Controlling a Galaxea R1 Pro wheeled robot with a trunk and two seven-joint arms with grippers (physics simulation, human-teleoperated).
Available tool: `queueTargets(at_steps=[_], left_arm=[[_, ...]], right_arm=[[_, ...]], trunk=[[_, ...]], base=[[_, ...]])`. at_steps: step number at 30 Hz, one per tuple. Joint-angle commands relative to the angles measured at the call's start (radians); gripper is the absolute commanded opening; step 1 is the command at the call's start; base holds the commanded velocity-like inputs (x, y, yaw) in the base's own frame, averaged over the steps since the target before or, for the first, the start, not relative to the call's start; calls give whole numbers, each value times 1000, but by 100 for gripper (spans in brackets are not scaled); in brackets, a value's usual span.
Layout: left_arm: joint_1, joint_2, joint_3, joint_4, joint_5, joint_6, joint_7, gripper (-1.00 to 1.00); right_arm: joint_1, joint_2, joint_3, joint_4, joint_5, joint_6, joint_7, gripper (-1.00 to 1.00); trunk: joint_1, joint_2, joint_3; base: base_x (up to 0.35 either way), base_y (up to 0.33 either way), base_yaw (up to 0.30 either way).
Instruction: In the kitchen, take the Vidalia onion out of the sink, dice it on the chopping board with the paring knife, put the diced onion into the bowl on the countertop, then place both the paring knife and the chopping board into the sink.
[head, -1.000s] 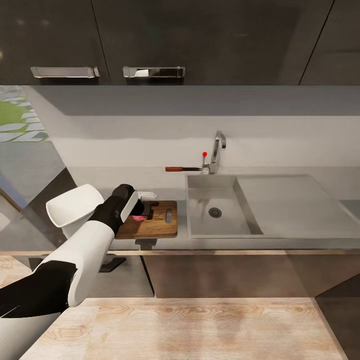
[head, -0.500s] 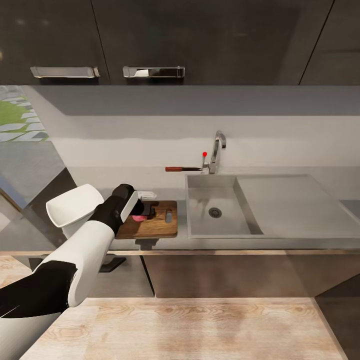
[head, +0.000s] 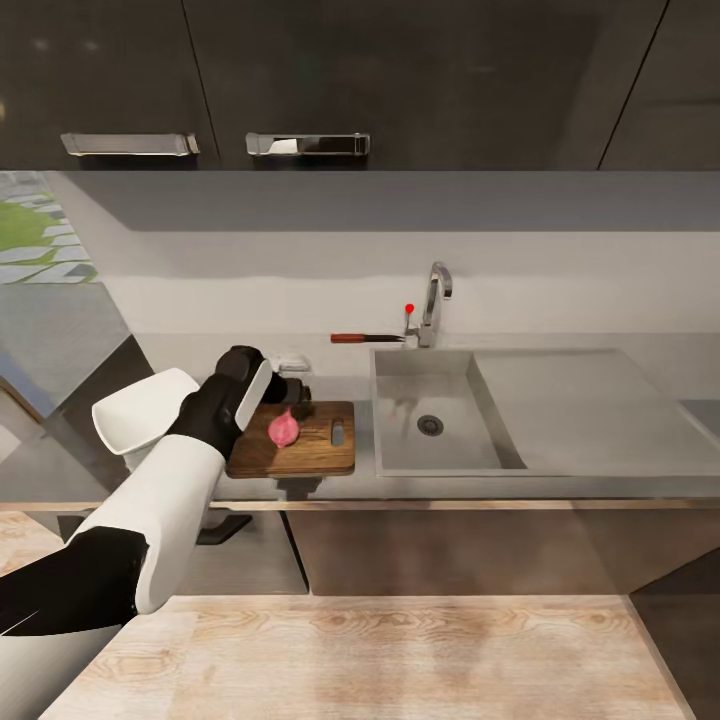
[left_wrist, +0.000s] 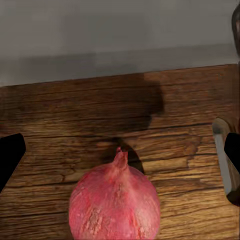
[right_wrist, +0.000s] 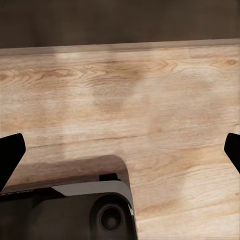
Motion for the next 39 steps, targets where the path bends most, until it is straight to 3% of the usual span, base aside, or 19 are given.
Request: queueTargets(at_steps=[1, 9, 39], left_arm=[[-1, 1, -2, -4, 11, 3, 10, 100], [-1, 12, -2, 0, 11, 4, 10, 100], [-1, 14, -3, 79, 11, 1, 10, 100]], right_arm=[[0, 0, -1, -1, 6, 0, -6, 100], [0, 0, -1, -1, 6, 0, -6, 100], [0, 1, -1, -1, 6, 0, -6, 100]], trunk=[[1, -2, -2], [1, -2, -2], [1, -2, -2]], base=[[0, 0, 0], [-138, 0, 0], [-331, 0, 0]])
